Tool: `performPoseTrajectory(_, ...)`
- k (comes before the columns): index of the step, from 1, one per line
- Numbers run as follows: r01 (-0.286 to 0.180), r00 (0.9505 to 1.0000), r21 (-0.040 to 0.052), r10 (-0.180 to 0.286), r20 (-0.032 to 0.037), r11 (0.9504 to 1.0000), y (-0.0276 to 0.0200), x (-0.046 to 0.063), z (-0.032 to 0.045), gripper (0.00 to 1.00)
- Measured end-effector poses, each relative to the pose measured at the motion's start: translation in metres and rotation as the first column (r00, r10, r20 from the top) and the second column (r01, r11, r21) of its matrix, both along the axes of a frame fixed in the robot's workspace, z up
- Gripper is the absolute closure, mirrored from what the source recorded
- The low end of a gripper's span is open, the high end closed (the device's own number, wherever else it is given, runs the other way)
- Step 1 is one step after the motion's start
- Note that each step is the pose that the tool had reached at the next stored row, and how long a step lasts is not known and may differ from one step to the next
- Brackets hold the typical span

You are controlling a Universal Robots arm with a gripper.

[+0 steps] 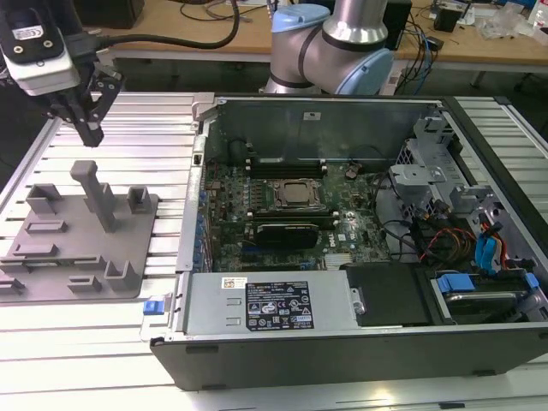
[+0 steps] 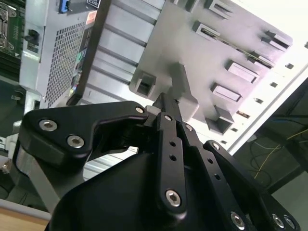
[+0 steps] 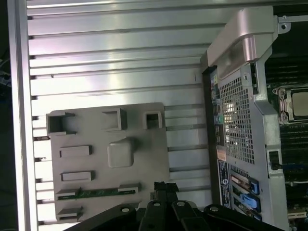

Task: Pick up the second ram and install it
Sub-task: 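Reach for the second ram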

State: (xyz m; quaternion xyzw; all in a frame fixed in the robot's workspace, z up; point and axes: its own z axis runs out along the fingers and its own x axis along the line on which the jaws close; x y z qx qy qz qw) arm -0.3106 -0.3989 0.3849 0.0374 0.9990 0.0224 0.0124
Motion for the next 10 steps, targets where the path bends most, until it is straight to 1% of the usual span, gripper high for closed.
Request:
performPoseTrajectory(2, 0.000, 1.0000, 0.0000, 0.000, 0.0000, 1.0000, 0.0000, -0.005, -0.0006, 0.92)
performPoseTrajectory(4, 0.000, 1.0000, 0.0001, 0.000, 0.0001, 1.0000, 0.0000, -0.015, -0.0021, 0.92)
performPoseTrajectory(7, 0.000, 1.0000, 0.0000, 0.000, 0.0000, 1.0000, 0.0000, -0.025, -0.0040, 0.92)
performPoseTrajectory(9, 0.000, 1.0000, 0.0001, 0.000, 0.0000, 1.0000, -0.0002, -0.034, -0.0069, 0.92)
performPoseTrajectory(10, 0.000, 1.0000, 0.0001, 0.000, 0.0000, 1.0000, -0.0008, -0.042, -0.0095, 0.92)
